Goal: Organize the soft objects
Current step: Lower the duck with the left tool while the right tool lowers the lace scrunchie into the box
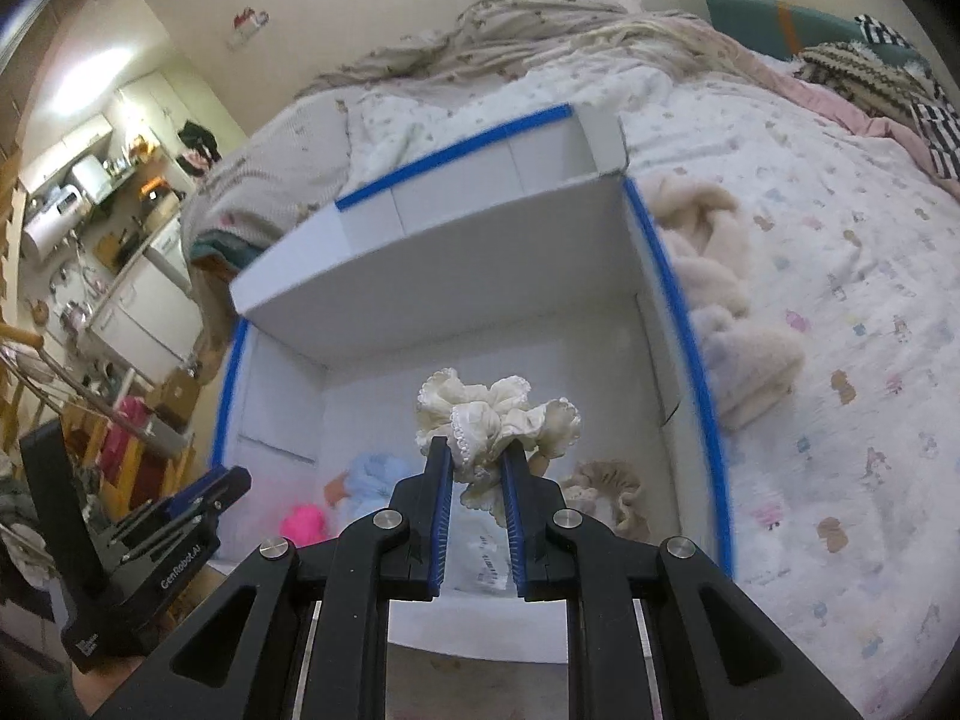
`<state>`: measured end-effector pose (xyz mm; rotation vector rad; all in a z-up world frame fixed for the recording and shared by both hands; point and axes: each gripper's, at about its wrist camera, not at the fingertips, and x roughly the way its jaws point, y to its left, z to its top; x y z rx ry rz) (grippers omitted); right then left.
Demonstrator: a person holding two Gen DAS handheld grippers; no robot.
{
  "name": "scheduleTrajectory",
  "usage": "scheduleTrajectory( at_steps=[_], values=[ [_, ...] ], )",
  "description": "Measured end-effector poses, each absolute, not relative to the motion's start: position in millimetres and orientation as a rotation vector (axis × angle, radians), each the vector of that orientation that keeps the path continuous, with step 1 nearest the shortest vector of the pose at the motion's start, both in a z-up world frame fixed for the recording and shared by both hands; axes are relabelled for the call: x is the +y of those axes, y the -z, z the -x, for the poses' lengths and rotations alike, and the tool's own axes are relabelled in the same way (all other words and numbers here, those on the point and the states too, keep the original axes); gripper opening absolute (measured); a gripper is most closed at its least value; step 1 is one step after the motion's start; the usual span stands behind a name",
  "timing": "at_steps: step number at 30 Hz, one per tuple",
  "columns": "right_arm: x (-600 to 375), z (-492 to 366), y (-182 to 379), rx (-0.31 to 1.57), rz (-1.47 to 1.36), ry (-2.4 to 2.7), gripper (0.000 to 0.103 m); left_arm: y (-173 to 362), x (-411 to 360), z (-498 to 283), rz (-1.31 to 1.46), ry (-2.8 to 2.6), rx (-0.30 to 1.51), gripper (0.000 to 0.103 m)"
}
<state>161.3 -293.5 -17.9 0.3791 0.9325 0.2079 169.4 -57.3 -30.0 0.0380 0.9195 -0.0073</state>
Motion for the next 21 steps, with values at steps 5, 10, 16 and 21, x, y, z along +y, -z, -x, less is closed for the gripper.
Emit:
scheduleTrajectory(
  at_steps=[5, 10, 16, 21],
  values=[
    [-286, -168, 35, 1.003, -0.342, -0.198, 0.018, 44, -56, -181, 0.001, 0.036, 0.972, 0.017],
    [-286, -176, 56, 1.097, -0.336, -0.176, 0.018, 52, -58, -183, 0.015, 0.042, 1.01, 0.017],
    [-283, -176, 62, 1.123, -0.336, -0.183, 0.025, 51, -64, -180, 0.0, 0.058, 1.006, 0.038],
    [-287, -171, 50, 1.048, -0.353, -0.162, 0.077, 41, -64, -173, 0.01, 0.053, 0.952, 0.059]
  ],
)
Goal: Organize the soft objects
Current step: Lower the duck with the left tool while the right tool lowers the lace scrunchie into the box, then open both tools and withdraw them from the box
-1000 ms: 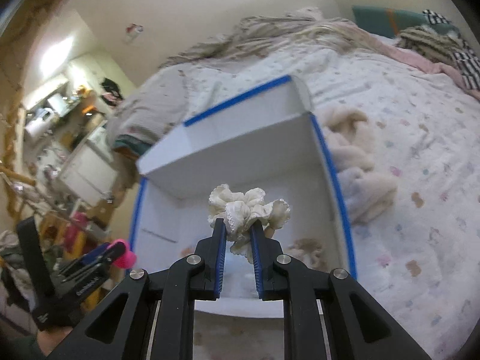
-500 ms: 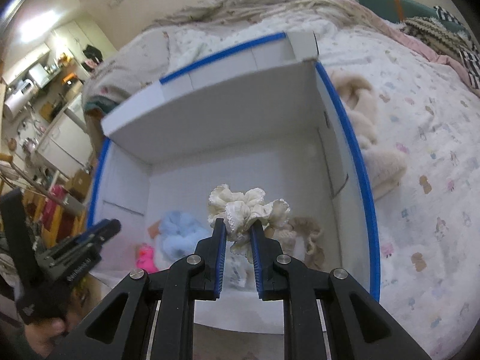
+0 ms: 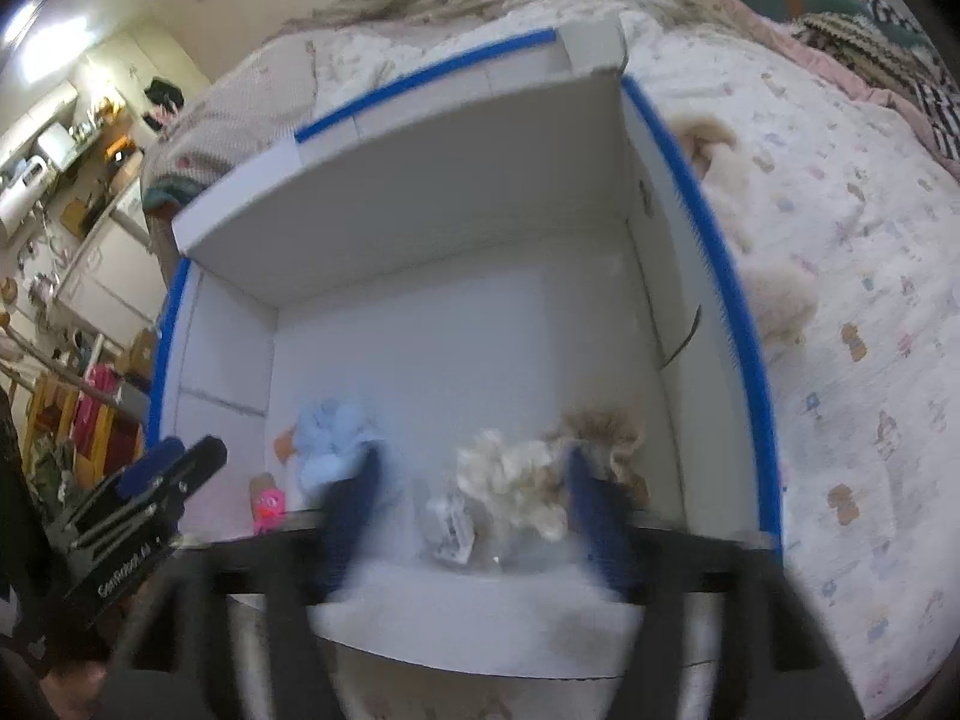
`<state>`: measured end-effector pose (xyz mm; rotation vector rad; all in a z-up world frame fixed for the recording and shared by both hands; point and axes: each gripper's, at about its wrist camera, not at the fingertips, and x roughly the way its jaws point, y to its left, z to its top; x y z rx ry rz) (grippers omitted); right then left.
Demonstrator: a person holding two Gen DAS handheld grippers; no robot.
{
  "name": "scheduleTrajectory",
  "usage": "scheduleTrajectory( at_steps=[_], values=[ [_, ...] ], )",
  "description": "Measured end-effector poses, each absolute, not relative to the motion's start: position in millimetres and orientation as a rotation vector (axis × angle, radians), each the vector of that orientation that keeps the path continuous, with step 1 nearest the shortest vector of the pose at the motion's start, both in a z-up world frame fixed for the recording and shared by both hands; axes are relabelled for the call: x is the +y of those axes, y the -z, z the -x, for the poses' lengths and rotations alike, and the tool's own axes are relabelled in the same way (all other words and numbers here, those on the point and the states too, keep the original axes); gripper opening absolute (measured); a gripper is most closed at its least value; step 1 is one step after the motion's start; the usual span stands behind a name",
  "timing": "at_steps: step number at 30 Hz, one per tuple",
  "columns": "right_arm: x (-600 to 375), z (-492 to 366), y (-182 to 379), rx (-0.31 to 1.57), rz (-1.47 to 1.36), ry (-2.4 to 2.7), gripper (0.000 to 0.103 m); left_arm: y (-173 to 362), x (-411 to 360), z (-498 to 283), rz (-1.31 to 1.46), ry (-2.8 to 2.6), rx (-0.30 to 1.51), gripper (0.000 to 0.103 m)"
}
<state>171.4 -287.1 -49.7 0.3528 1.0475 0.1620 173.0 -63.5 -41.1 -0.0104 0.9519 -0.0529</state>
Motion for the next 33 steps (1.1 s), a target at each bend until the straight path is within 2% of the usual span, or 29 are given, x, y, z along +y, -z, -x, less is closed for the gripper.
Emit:
scheduleTrajectory(
  at_steps=[1, 2, 12, 19, 23, 30, 33],
  values=[
    [-289, -171, 47, 1.032, -0.361, -0.159, 0.077, 40, -64, -172, 0.012, 0.06, 0.945, 0.066],
    [-290, -171, 45, 1.024, -0.366, -0.161, 0.077, 39, -64, -172, 0.015, 0.067, 0.943, 0.068],
    [-297, -158, 24, 0.925, -0.43, -0.177, 0.079, 24, -35, -159, 0.053, -0.027, 0.915, 0.068],
    [-308, -148, 25, 0.935, -0.476, -0.139, 0.098, 12, -5, -135, 0.084, -0.081, 0.904, 0.068],
    [-310, -138, 25, 0.94, -0.473, -0.123, 0.103, 13, -1, -115, 0.081, -0.094, 0.904, 0.068],
    [-312, -110, 17, 0.914, -0.412, -0.114, 0.103, 14, -12, -86, 0.053, -0.089, 0.9, 0.068],
    [-311, -93, 13, 0.89, -0.372, -0.104, 0.103, 14, -16, -77, 0.058, -0.079, 0.898, 0.071]
  ],
)
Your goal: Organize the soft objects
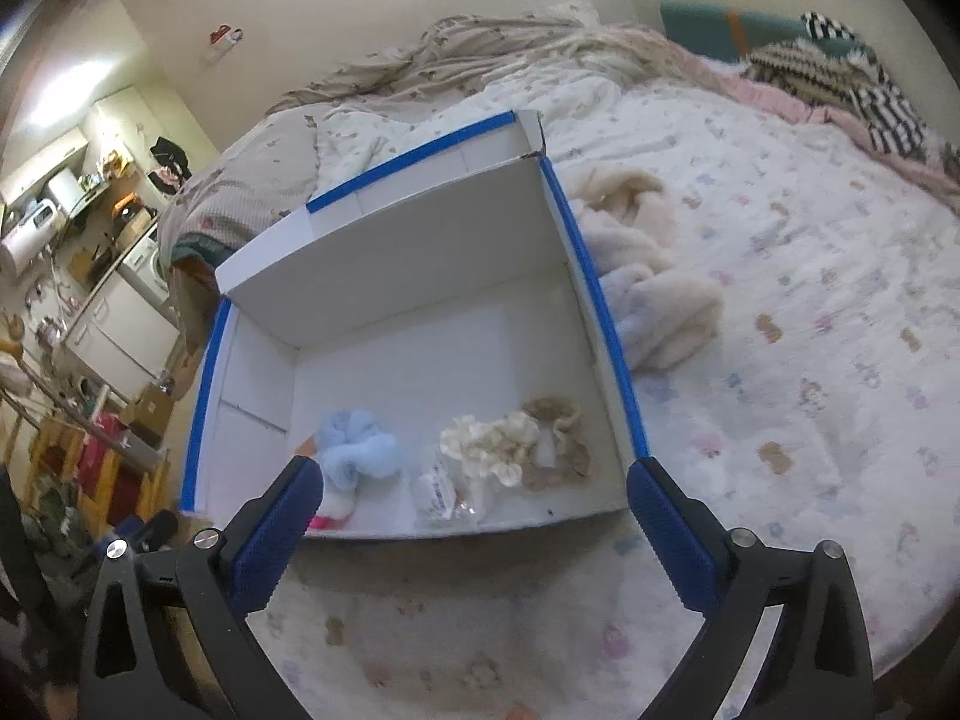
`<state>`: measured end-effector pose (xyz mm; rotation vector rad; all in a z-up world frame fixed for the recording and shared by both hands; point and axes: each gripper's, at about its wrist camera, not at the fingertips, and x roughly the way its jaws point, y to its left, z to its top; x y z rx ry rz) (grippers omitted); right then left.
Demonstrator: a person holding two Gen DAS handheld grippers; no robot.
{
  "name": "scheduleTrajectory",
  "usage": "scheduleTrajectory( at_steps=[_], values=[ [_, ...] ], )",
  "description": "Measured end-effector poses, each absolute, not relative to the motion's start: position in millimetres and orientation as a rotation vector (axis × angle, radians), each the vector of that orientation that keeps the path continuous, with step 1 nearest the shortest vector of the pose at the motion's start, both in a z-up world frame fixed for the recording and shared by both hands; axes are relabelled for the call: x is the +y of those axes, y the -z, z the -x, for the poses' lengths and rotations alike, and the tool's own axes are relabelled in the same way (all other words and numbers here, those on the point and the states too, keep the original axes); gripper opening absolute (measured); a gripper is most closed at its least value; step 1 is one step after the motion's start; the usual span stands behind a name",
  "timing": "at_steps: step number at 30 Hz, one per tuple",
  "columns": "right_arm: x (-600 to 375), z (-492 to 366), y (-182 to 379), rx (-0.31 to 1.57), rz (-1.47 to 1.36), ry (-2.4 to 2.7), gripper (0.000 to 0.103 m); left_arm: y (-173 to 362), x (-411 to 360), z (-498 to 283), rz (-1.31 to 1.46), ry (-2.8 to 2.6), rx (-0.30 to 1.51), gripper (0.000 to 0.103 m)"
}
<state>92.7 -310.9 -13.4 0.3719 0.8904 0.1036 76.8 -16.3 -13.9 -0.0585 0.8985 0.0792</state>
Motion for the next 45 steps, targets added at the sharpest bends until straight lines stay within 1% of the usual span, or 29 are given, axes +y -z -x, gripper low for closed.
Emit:
scheduleTrajectory(
  at_steps=[3, 5, 8, 13, 17, 28, 45],
  values=[
    [-307, -76, 9, 0.863, -0.338, -0.101, 0.103, 9, -22, -64, 0.059, -0.066, 0.867, 0.083],
    [-303, -67, 6, 0.841, -0.307, -0.097, 0.103, 3, -24, -58, 0.056, -0.055, 0.841, 0.095],
    [-296, -55, 3, 0.815, -0.289, -0.093, 0.103, -8, -29, -47, 0.042, -0.038, 0.777, 0.102],
    [-272, -43, -4, 0.733, -0.186, -0.09, 0.103, -24, -36, -33, 0.001, -0.037, 0.665, 0.102],
    [-255, -42, -11, 0.667, -0.095, -0.074, 0.103, -33, -38, -28, 0.004, -0.036, 0.615, 0.102],
    [-264, -51, -3, 0.703, -0.114, -0.02, 0.103, -20, -43, -38, 0.006, -0.023, 0.679, 0.102],
    [-261, -50, -4, 0.689, -0.126, -0.054, 0.103, -18, -47, -41, -0.006, -0.017, 0.683, 0.102]
  ],
)
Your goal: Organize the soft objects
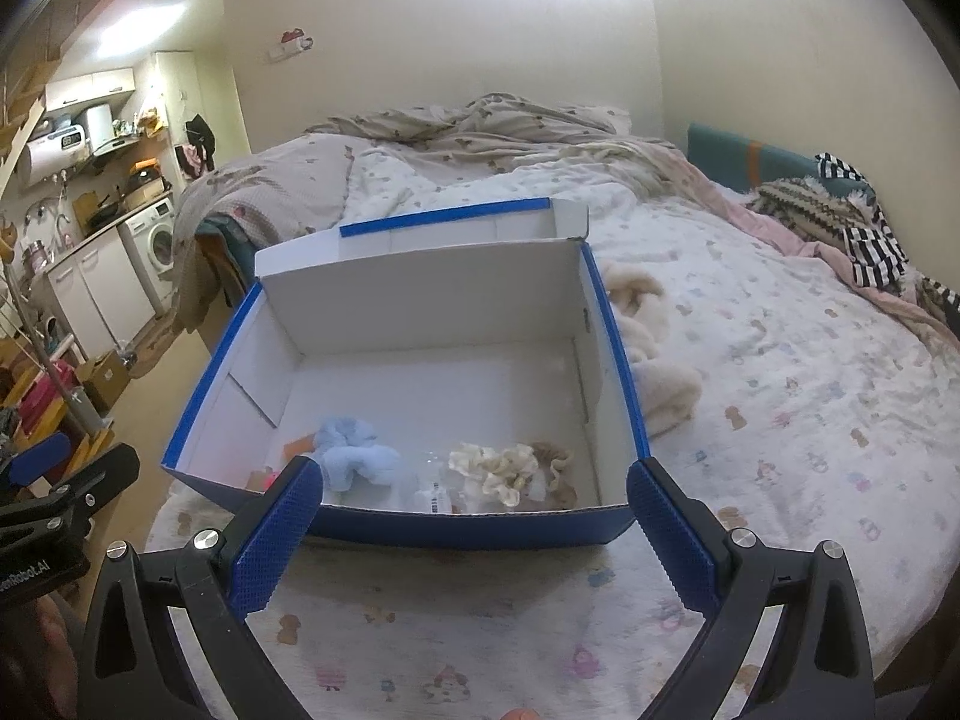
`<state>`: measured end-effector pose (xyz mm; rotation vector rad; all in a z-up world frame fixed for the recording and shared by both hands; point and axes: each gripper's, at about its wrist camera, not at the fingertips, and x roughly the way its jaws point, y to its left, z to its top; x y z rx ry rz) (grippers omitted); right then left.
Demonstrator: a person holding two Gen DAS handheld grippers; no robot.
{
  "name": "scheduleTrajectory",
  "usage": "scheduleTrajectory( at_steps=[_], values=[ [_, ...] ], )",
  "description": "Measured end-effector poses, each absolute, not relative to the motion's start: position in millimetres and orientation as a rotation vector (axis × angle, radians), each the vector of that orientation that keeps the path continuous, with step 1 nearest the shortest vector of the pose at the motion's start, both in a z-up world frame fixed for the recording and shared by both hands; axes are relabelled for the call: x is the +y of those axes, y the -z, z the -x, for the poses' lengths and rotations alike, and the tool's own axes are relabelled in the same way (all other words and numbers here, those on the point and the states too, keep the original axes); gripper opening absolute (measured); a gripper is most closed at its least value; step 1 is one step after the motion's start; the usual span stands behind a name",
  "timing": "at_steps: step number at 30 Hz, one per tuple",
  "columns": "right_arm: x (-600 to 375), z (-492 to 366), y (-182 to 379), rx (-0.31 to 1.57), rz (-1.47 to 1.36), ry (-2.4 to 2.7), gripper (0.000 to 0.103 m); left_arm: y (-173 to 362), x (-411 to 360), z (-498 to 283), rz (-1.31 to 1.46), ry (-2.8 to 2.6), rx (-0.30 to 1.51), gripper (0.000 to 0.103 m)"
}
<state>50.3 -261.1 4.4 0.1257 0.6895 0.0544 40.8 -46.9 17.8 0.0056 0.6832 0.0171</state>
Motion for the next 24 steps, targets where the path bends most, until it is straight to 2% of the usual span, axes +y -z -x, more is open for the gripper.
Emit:
scheduleTrajectory(
  at_steps=[24],
  values=[
    [-260.0, -49.2, -0.1, 0.703, -0.129, -0.057, 0.103, -10.9, -46.3, -43.4, -0.025, -0.022, 0.697, 0.102]
  ],
)
